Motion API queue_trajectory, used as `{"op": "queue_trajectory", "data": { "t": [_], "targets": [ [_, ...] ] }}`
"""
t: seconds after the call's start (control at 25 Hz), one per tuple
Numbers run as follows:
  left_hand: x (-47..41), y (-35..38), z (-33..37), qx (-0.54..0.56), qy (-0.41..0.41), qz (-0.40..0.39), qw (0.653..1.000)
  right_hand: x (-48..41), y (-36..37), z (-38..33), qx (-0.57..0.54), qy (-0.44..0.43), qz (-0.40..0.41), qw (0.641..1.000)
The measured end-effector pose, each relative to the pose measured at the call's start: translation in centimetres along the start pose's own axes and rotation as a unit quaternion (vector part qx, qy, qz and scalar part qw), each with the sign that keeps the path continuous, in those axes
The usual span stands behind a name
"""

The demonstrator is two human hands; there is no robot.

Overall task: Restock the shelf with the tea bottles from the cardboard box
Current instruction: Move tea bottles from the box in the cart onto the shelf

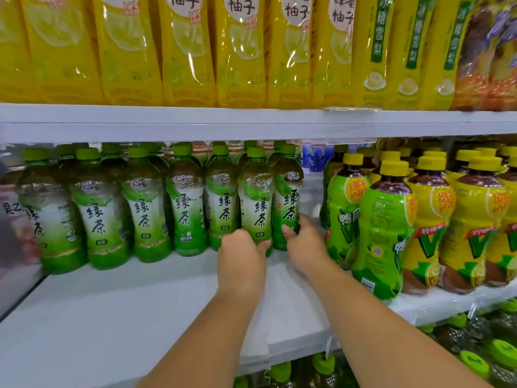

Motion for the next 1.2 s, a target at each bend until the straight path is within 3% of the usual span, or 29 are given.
{"op": "queue_trajectory", "data": {
  "t": [0.16,0.4,0.96,1.2],
  "targets": [
    [-0.3,0.1,0.1,0.013,-0.008,0.025,1.0,-0.9,0.2,0.2,0.043,0.0,0.042,0.998],
    [-0.5,0.5,-0.4,-0.03,0.016,0.024,0.999,-1.2,0.3,0.4,0.046,-0.006,0.038,0.998],
    [-2.0,0.3,-0.2,-0.073,-0.009,-0.083,0.994,-2.2,1.2,1.0,0.029,-0.018,0.068,0.997],
    [-1.8,0.8,-0.4,-0.105,0.034,-0.036,0.993,-2.7,1.4,1.2,0.018,0.005,0.074,0.997]
  ]
}}
Point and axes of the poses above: each hand's wrist, its own x-axis away from the middle knuckle, its own y-axis out of the palm, z = x × y, the point moved 4 cm from there along -x, towards the middle knuckle, and after that the axes turned 11 degrees about y, right-handed, at the moved point
